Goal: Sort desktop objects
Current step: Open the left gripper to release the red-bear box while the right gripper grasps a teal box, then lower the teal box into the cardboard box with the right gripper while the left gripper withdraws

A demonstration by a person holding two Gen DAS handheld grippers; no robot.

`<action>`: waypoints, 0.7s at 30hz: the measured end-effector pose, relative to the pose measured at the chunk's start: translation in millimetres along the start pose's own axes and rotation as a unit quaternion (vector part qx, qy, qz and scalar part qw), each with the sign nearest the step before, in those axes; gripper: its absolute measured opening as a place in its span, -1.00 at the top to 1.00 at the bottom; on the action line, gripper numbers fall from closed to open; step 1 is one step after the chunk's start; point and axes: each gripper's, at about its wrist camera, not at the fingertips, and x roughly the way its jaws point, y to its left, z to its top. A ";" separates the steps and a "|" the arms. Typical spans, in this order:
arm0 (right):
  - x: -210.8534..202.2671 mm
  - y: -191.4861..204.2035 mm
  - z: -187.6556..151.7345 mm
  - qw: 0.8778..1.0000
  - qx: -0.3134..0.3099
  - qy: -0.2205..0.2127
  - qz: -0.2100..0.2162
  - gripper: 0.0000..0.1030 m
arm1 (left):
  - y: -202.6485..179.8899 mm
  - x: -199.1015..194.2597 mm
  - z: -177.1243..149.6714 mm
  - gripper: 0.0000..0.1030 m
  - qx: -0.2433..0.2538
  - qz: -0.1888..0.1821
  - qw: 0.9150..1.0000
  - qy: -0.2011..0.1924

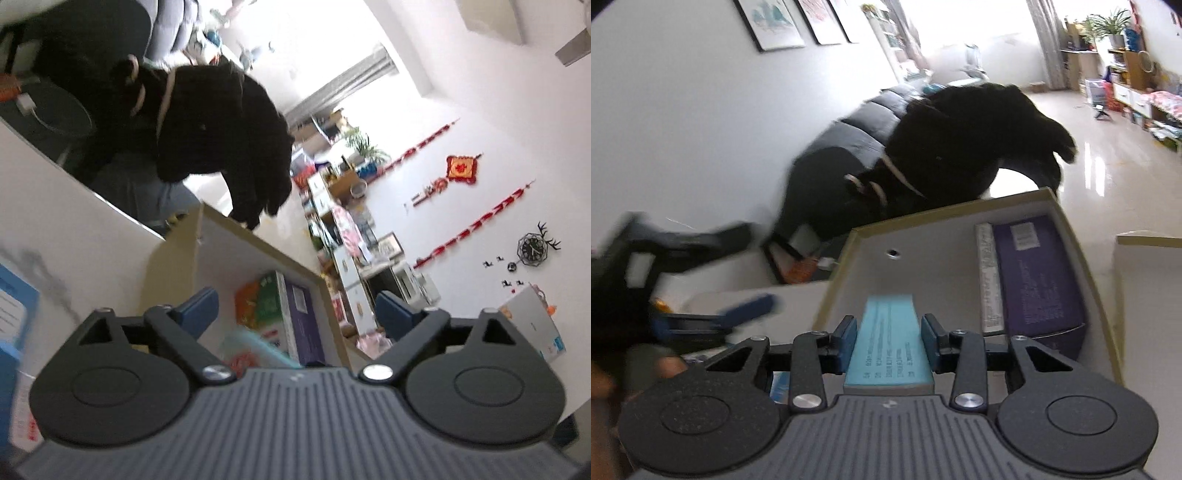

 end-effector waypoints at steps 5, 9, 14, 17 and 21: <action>26.3 1.4 7.5 0.998 -0.029 0.016 -0.052 1.00 | 8.6 -21.1 -6.2 -0.84 0.009 0.009 1.000 -0.007; 46.9 4.2 7.3 0.994 -0.064 0.068 -0.058 0.48 | 15.9 -36.2 -14.1 -0.88 0.021 0.017 1.000 -0.008; 53.8 13.7 2.5 0.987 -0.104 0.106 -0.063 -0.19 | 24.1 -53.0 -29.2 -0.91 0.036 0.034 0.999 -0.009; 56.1 19.9 -4.5 0.978 -0.147 0.128 -0.079 -0.26 | 25.9 -64.6 -43.2 -0.95 0.058 0.055 0.997 -0.016; 56.8 24.5 -16.7 0.964 -0.195 0.154 -0.092 -0.25 | 22.5 -79.1 -65.6 -0.96 0.104 0.091 0.990 -0.027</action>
